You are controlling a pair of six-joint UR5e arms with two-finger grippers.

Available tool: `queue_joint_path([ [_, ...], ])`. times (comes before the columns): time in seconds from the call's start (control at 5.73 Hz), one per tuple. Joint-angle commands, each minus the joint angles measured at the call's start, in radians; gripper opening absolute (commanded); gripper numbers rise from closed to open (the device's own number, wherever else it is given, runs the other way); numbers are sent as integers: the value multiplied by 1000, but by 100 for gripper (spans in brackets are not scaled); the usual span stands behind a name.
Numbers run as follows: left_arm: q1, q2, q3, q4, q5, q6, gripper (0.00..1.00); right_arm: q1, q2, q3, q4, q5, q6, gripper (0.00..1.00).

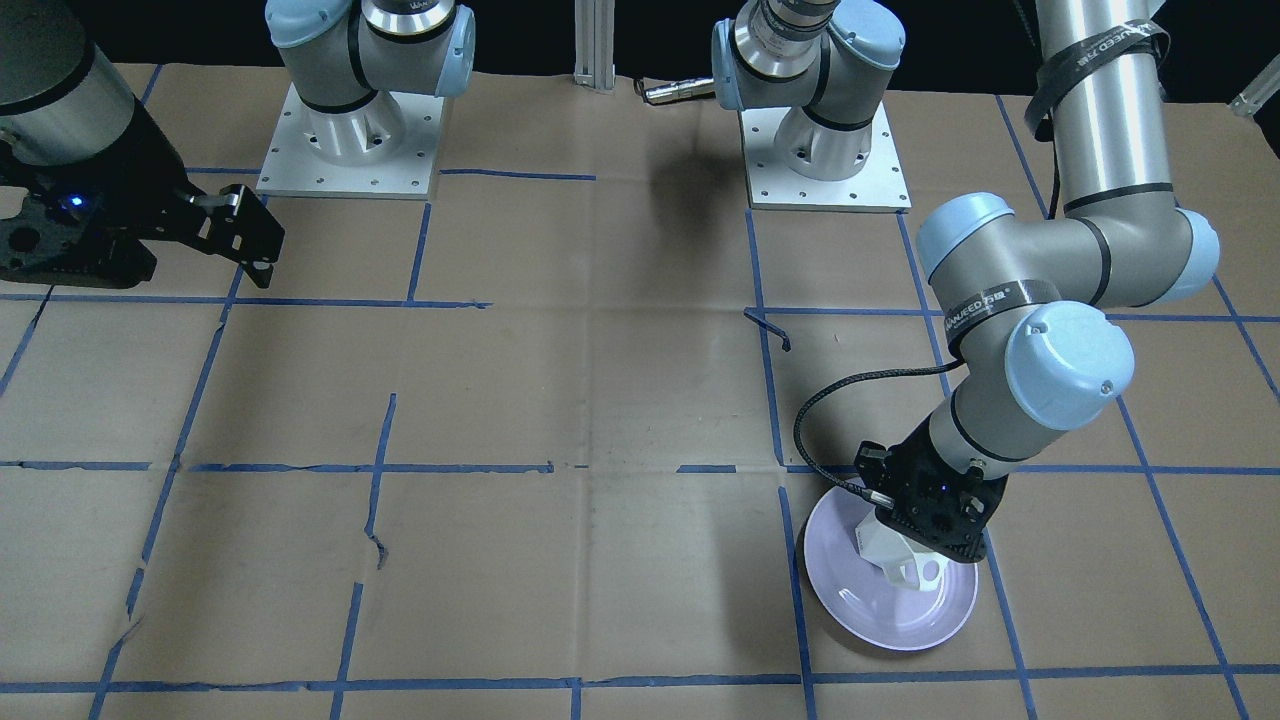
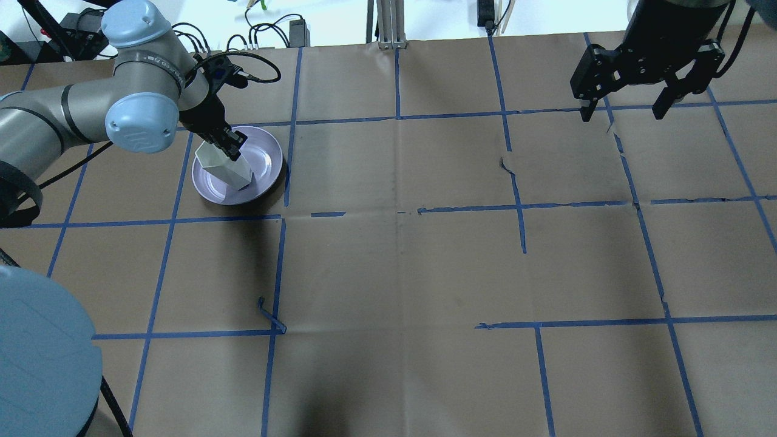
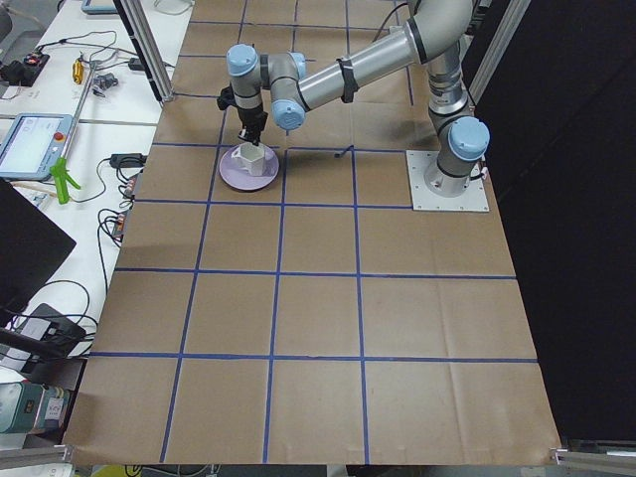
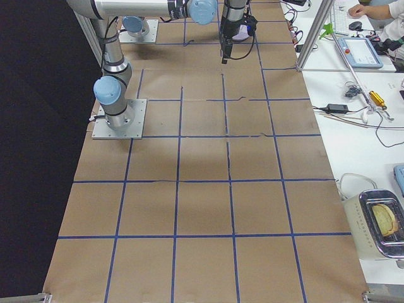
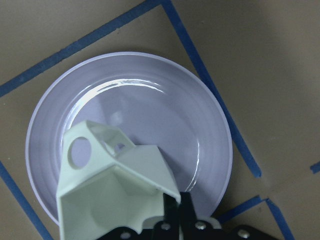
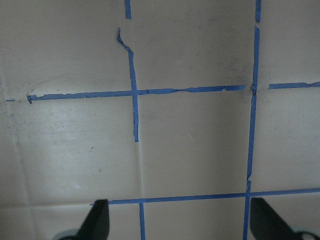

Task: Flip cup and place on plate
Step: 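Turn the mug upright and lower it onto the plate with the left gripper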

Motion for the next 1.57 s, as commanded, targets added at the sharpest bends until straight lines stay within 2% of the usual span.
queue_joint_path([
  [0.0, 0, -6, -1, 6, -4, -14, 6, 0, 0, 0, 0, 0, 0, 100],
  [0.35, -5, -6, -1, 4, -5, -15, 9, 0, 0, 0, 0, 0, 0, 100],
  [0.52, -5, -5, -1, 6, -5, -17, 91, 0, 0, 0, 0, 0, 0, 100],
  [0.7, -6, 1, -1, 4, -7, -41, 98, 0, 0, 0, 0, 0, 0, 100],
  [1.05, -47, 43, 28, -13, -1, -197, 98, 0, 0, 0, 0, 0, 0, 100],
  [1.22, -67, 75, 52, -75, 4, -248, 98, 0, 0, 0, 0, 0, 0, 100],
  [1.4, -75, 107, 104, -190, 2, -312, 98, 0, 0, 0, 0, 0, 0, 100],
])
